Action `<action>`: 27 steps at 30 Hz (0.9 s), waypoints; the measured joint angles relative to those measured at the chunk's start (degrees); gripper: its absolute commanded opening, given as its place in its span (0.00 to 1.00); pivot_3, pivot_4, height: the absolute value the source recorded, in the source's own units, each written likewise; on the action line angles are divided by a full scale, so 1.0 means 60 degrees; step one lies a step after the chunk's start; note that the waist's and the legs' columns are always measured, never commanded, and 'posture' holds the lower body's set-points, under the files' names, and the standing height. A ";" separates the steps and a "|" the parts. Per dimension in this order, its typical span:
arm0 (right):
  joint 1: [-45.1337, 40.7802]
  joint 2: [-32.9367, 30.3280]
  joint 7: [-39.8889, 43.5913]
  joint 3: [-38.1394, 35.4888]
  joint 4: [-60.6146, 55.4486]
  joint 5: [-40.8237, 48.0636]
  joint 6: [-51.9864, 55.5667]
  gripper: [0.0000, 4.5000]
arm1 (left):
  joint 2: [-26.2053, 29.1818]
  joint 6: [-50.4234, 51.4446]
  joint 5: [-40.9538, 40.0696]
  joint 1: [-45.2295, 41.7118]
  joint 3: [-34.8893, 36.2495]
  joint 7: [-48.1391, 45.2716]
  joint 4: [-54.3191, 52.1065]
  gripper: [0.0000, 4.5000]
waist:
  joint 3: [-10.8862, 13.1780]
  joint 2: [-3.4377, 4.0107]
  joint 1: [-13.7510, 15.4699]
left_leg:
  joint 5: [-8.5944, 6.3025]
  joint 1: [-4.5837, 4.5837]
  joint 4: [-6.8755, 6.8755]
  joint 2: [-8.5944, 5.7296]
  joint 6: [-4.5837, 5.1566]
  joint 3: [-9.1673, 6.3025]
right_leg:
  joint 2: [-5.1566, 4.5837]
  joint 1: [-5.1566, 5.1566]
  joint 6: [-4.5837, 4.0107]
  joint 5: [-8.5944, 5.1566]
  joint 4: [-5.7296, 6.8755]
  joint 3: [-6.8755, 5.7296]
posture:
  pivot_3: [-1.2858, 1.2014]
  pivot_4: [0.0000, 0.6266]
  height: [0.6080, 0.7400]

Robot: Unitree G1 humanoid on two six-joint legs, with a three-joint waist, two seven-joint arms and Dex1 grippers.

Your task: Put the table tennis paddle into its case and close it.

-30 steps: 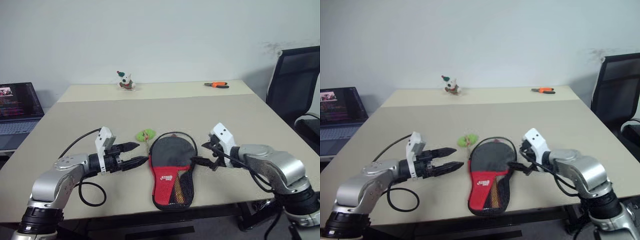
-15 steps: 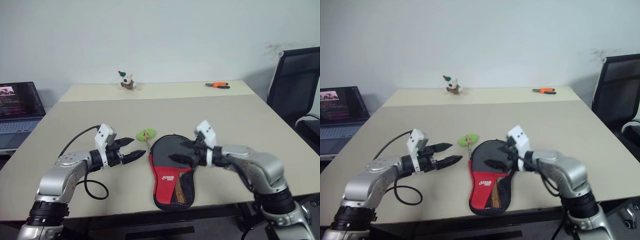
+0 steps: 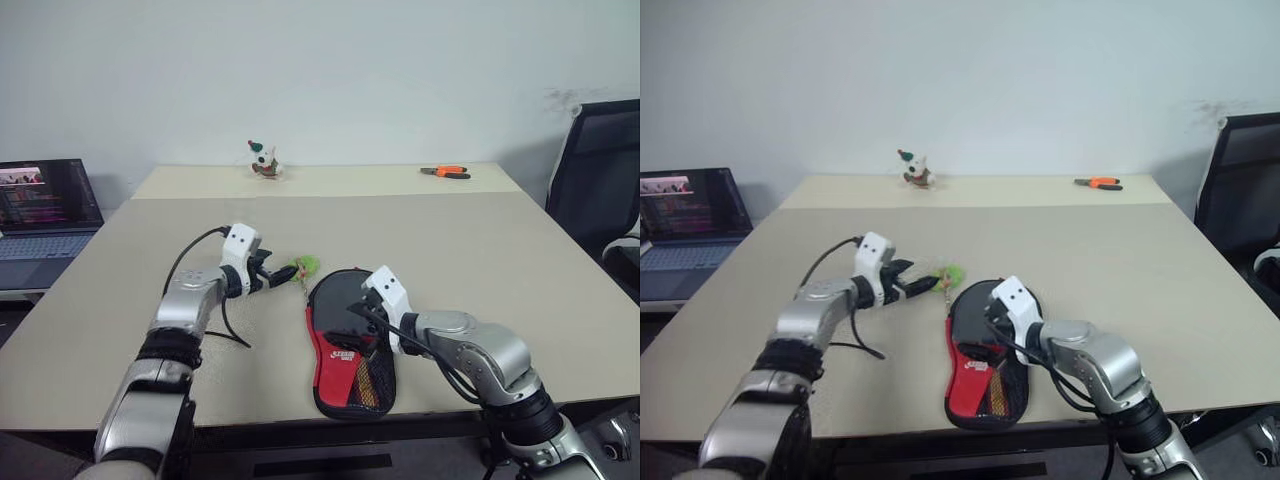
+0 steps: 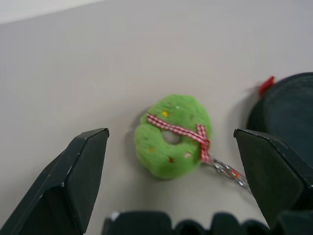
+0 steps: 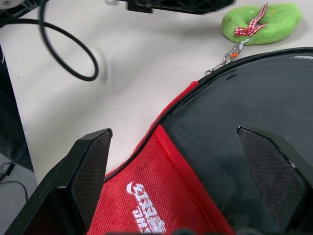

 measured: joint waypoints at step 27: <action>0.0056 0.0204 -0.0519 -0.0027 0.0149 -0.0711 -0.0336 1.00 | -0.1167 -0.1106 0.1686 -0.1535 0.0003 0.0444 0.3601 0.09 | 0.0000 0.0000 -0.0026 | -0.0008 -0.0029 0.0090 -0.0002 0.0015 -0.0103 | 0.0001 0.0016 0.0000 -0.0001 0.0066 -0.0106 | 0.52 0.24 1.00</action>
